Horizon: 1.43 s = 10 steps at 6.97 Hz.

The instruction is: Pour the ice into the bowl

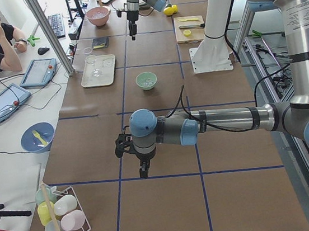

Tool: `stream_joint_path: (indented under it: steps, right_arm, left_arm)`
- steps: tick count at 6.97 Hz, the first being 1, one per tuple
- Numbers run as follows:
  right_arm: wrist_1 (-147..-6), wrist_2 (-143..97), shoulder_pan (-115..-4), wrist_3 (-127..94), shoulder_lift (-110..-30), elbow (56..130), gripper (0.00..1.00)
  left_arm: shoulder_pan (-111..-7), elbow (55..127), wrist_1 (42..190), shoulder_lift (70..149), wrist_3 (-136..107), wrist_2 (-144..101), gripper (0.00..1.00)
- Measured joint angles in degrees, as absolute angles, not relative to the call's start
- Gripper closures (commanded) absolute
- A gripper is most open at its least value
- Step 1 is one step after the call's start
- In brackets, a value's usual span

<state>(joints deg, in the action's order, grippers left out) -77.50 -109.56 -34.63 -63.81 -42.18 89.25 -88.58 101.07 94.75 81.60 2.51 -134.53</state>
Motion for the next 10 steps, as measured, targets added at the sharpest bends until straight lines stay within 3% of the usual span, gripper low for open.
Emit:
stream_joint_path:
  steps: [3,4,5,6,10]
  right_arm:
    - [-77.1,-101.9,-27.9,-68.2,-32.5,73.1,0.17]
    - [-77.0,-101.1,-26.8,-68.3,-31.8,71.3,0.37]
    - [-77.0,-100.8,-25.8,-68.4,-31.1,69.8,0.83]
    - [-76.9,-100.7,-25.2,-68.4,-29.9,68.0,1.00]
    - [-76.9,-100.7,-24.1,-68.5,-28.4,66.4,1.00]
  left_arm:
    - [-88.8,101.4,93.6,82.1,2.8,-134.5,0.00]
    - [-88.9,101.3,93.6,82.3,2.8,-134.5,0.00]
    - [-88.9,101.3,93.6,82.4,2.8,-134.5,0.00]
    - [-88.9,101.3,93.6,82.6,2.8,-134.5,0.00]
    - [-88.9,101.2,93.6,82.9,2.8,-134.5,0.00]
